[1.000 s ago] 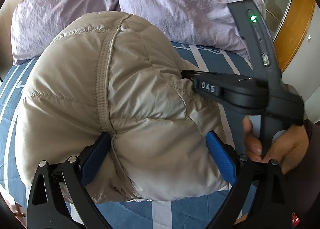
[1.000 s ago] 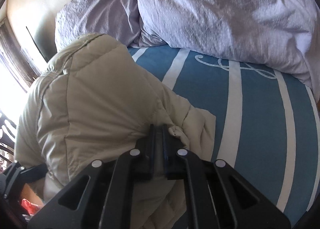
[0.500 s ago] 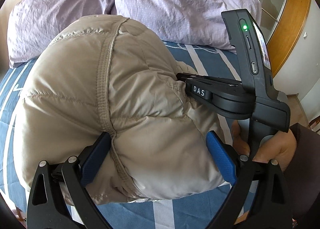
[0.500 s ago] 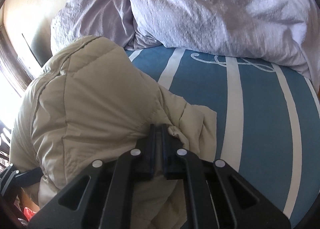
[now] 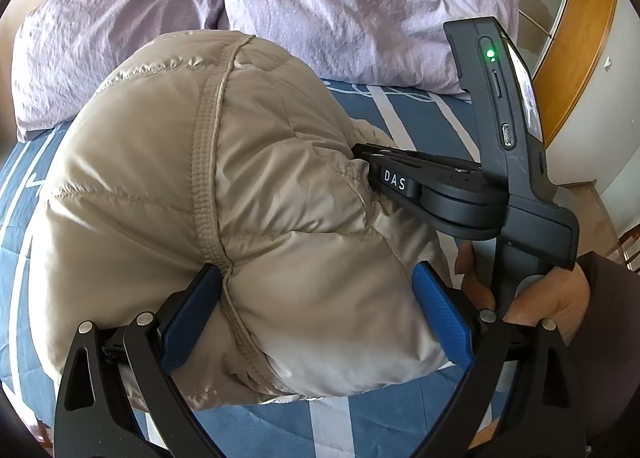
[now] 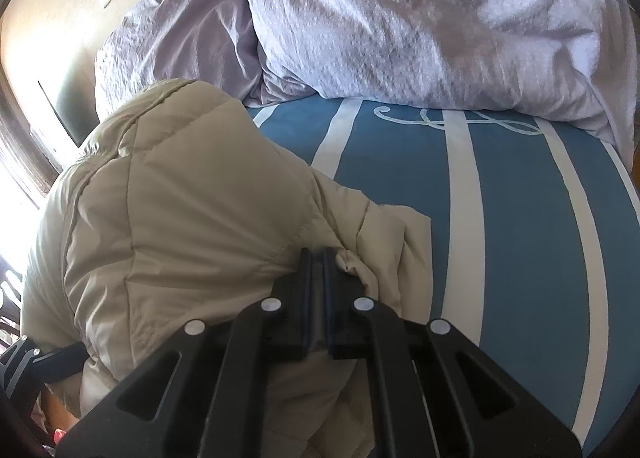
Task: Fold large clothes
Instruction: 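Hold the jacket edge with the right gripper while the left gripper presses the bundle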
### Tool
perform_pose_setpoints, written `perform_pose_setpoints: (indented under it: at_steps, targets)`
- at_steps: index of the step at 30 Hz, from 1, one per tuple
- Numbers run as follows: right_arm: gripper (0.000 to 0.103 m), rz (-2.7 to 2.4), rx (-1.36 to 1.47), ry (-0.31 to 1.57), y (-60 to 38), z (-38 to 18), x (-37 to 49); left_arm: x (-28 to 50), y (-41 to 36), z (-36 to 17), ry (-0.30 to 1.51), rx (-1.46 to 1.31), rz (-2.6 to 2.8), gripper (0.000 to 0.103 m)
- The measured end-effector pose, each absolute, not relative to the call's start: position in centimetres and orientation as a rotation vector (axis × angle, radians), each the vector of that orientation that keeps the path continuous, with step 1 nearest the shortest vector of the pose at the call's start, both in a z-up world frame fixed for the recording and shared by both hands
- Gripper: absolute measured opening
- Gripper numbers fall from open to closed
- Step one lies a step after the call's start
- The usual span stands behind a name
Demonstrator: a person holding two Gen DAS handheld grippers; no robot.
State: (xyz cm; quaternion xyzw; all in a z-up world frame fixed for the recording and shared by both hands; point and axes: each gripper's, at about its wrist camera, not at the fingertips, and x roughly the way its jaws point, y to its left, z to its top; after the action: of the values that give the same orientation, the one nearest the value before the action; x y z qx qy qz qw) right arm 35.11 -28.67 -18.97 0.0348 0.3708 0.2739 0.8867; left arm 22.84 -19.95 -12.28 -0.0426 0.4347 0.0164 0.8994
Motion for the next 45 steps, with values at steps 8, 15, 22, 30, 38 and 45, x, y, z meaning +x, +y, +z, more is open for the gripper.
perform_pose_setpoints:
  at_steps: [8, 15, 22, 30, 38, 45]
  targets:
    - [0.005, 0.563, 0.088, 0.767, -28.9, -19.1, 34.9, 22.1, -19.7, -10.7, 0.880, -0.090, 0.006, 0.094]
    - [0.005, 0.559, 0.112, 0.763, -29.1, -19.3, 34.9, 22.2, -18.0, -8.0, 0.837, -0.097, 0.033, 0.094]
    - [0.005, 0.551, 0.121, 0.758, -29.2, -19.3, 34.7, 24.0, -15.8, -5.7, 0.784, -0.048, 0.091, 0.094]
    - [0.005, 0.541, 0.131, 0.758, -29.3, -19.3, 34.6, 26.9, -12.5, -4.9, 0.773, -0.010, 0.180, 0.094]
    - [0.005, 0.528, 0.137, 0.758, -29.4, -19.2, 34.5, 30.0, -9.1, -7.0, 0.823, -0.024, 0.259, 0.094]
    - [0.005, 0.516, 0.153, 0.747, -29.4, -19.2, 34.4, 30.0, -8.3, -9.2, 0.812, -0.066, 0.247, 0.098]
